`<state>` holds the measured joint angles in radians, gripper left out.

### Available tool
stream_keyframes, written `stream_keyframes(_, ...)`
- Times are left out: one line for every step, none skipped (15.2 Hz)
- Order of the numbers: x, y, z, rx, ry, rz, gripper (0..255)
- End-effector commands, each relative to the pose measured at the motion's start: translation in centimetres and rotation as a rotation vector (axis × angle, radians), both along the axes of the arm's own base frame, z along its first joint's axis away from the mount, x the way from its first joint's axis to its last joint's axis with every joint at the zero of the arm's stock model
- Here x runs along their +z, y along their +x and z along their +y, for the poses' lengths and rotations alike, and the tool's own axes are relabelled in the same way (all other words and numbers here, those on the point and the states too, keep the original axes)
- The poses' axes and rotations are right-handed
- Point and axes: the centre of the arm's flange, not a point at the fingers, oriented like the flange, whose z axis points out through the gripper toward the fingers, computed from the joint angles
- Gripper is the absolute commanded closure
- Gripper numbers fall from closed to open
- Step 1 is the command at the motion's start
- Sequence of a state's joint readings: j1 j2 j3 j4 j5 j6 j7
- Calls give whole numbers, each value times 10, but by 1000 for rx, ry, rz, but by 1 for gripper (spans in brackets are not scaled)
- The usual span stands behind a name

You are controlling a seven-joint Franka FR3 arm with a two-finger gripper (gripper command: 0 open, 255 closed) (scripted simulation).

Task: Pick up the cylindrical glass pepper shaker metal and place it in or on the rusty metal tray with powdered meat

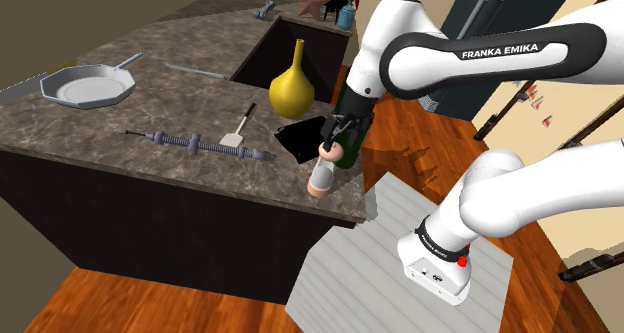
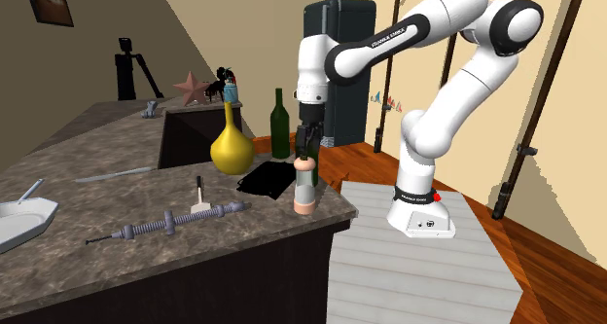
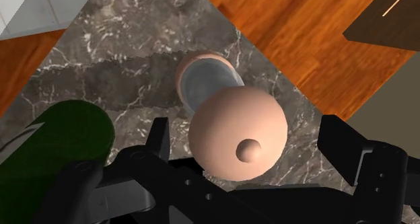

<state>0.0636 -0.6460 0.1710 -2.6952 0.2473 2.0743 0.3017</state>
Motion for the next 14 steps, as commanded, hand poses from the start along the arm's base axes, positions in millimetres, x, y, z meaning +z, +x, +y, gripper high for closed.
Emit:
stream_keyframes(-12, -1, 2, -2, 2, -1, 0)
stream_keyframes(-17, -1, 3, -2, 2, -1, 0)
stream_keyframes(-22, -1, 4, -2, 2, -1, 0)
stream_keyframes(-30, -1, 5, -2, 2, -1, 0)
stream_keyframes(-30, -1, 5, -2, 2, -1, 0)
stream_keyframes(-30, -1, 5, -2, 2, -1, 0)
stream_keyframes(-30, -1, 5, -2, 2, -1, 0)
stream_keyframes(-30, -1, 5, -2, 2, -1, 0)
stream_keyframes(-30, -1, 5, -2, 2, -1, 0)
stream_keyframes(-30, -1, 5, -2, 2, -1, 0)
stream_keyframes(-30, -1, 5, -2, 2, -1, 0)
stream_keyframes(-30, -1, 5, -2, 2, -1, 0)
stream_keyframes(-30, -1, 5, -2, 2, -1, 255)
stream_keyframes(-30, -1, 5, -2, 2, -1, 255)
